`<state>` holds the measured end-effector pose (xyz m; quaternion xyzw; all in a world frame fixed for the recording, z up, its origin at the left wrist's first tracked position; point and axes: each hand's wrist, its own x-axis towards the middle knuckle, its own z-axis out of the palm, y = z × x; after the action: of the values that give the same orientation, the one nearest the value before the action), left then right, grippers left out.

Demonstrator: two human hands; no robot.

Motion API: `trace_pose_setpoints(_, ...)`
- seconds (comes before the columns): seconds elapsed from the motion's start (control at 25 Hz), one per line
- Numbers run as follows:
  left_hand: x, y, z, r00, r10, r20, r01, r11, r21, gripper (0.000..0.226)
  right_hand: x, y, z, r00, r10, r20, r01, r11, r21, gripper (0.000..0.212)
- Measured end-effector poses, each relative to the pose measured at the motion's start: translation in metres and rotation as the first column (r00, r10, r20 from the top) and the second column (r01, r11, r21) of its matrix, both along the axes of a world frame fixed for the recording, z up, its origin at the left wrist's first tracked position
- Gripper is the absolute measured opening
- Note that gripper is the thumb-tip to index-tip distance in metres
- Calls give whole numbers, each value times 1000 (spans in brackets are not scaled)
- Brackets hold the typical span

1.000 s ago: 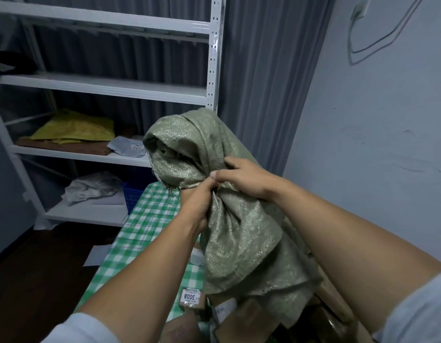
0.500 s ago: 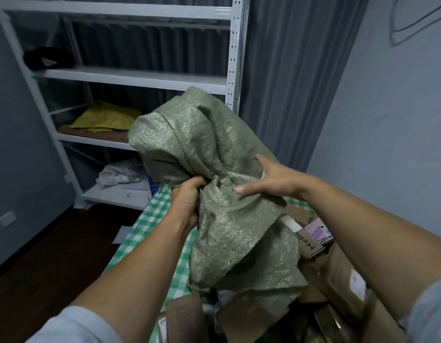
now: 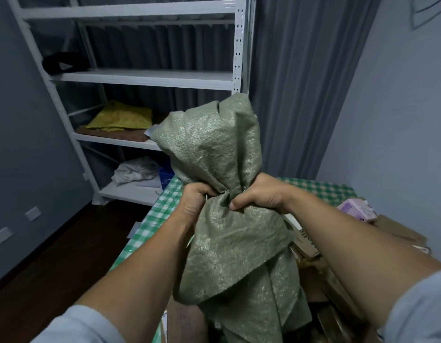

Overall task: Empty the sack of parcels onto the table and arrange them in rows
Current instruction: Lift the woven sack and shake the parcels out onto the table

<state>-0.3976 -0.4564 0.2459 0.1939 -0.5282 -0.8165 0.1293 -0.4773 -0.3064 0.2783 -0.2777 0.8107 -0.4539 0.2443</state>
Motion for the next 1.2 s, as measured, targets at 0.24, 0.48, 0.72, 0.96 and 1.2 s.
trace_pose_setpoints(0.24, 0, -8, -19, 988, -157, -5, 155, 982, -109, 67, 4, 10, -8, 972, -230, 52, 235, 960, -154, 10)
trace_pose_setpoints(0.48, 3, -2, -15, 866, -500, 23, 472, 798, -375, 80, -5, 2, -7, 903, -368, 222, 425, 844, -328, 11)
trace_pose_setpoints(0.72, 1, 3, -20, 928, -361, 89, 355, 789, -501, 52, -13, -21, -22, 869, -312, 384, 460, 795, -395, 24)
trace_pose_setpoints(0.96, -10, -11, -35, 995, 17, 93, 30, 878, -478, 43, -15, -33, -24, 930, -286, 232, 340, 908, -244, 52)
trace_pose_setpoints(1.2, -21, -35, -40, 976, 192, 103, -165, 960, -228, 17, -6, -56, -47, 989, -106, -102, 122, 980, 157, 122)
